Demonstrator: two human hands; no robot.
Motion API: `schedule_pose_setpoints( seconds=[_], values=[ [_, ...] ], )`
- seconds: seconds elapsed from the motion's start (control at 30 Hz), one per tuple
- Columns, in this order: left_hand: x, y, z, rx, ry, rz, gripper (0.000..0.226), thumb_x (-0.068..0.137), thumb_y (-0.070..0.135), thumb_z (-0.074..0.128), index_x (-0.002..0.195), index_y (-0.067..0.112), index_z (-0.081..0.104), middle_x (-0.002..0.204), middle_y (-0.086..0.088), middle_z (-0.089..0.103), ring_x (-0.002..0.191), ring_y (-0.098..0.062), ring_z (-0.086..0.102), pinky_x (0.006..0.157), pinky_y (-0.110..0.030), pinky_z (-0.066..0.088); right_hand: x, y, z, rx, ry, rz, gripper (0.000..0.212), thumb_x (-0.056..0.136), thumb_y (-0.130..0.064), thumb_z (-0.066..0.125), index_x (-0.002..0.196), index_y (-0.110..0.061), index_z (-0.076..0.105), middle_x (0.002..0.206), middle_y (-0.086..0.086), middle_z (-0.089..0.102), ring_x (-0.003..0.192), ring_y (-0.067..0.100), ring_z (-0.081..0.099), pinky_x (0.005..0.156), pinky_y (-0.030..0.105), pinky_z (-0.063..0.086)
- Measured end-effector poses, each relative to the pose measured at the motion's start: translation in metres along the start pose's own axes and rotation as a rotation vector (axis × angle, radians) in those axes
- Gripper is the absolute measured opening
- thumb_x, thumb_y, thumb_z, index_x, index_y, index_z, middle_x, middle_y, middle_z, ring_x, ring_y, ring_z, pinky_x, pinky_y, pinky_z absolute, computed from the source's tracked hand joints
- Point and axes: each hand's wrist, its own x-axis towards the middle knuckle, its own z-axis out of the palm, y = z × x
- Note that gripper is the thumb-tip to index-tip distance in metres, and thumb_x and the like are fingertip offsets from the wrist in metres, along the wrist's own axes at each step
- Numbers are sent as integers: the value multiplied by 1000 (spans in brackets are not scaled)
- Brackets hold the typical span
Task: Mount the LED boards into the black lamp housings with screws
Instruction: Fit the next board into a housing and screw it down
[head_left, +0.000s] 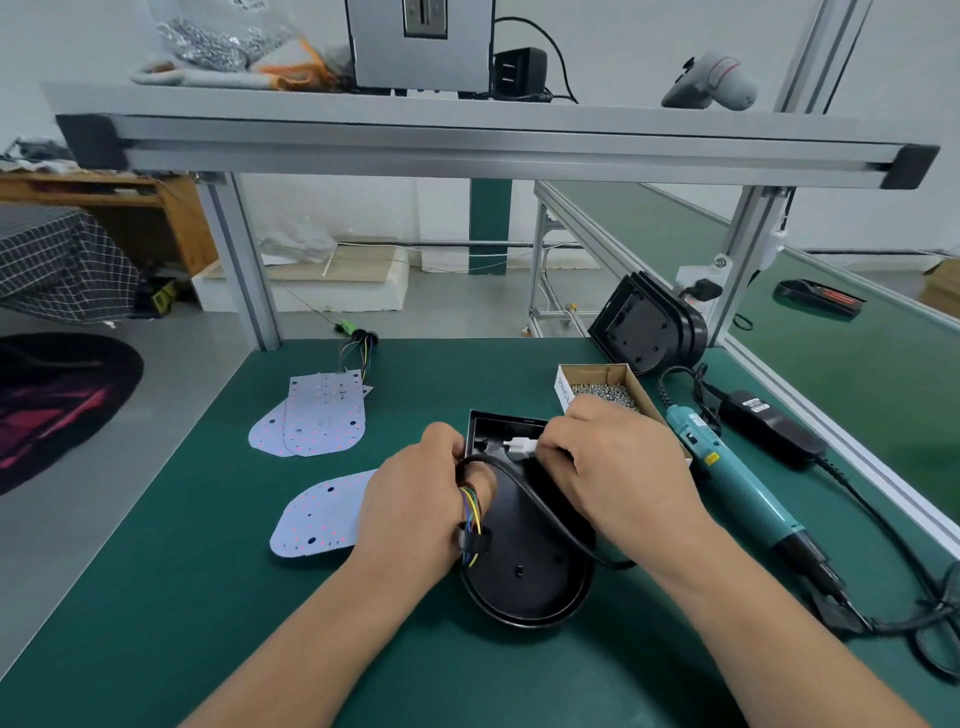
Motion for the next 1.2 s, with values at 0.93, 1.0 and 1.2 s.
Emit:
schedule_pose_setpoints(
  seconds=[0.93, 1.0, 1.2],
  values=[
    [-19, 26, -12, -84, 227, 431, 15, 91, 26, 62, 104, 30, 69, 65, 6, 38, 65, -23, 46, 61, -36, 42, 4, 9, -28, 451, -39, 296, 21, 86, -39, 72, 70, -30, 64, 59, -13, 61, 51, 8, 51, 47, 20, 36],
    [-18, 24, -11, -80, 228, 434, 12, 90, 28, 60, 100, 31, 66, 65, 7, 35, 66, -22, 46, 60, -36, 43, 3, -2, -21, 251, 3, 193, 23, 91, -45, 70, 78, -27, 67, 71, -9, 64, 65, 10, 58, 59, 34, 46],
    [-13, 24, -10, -123, 302, 410, 34, 88, 15, 69, 120, 25, 72, 68, 7, 45, 65, -23, 50, 63, -35, 46, -2, 8, -26, 666, -5, 189, 30, 91, -59, 65, 86, -31, 74, 72, -15, 69, 66, 2, 63, 62, 17, 48]
  ],
)
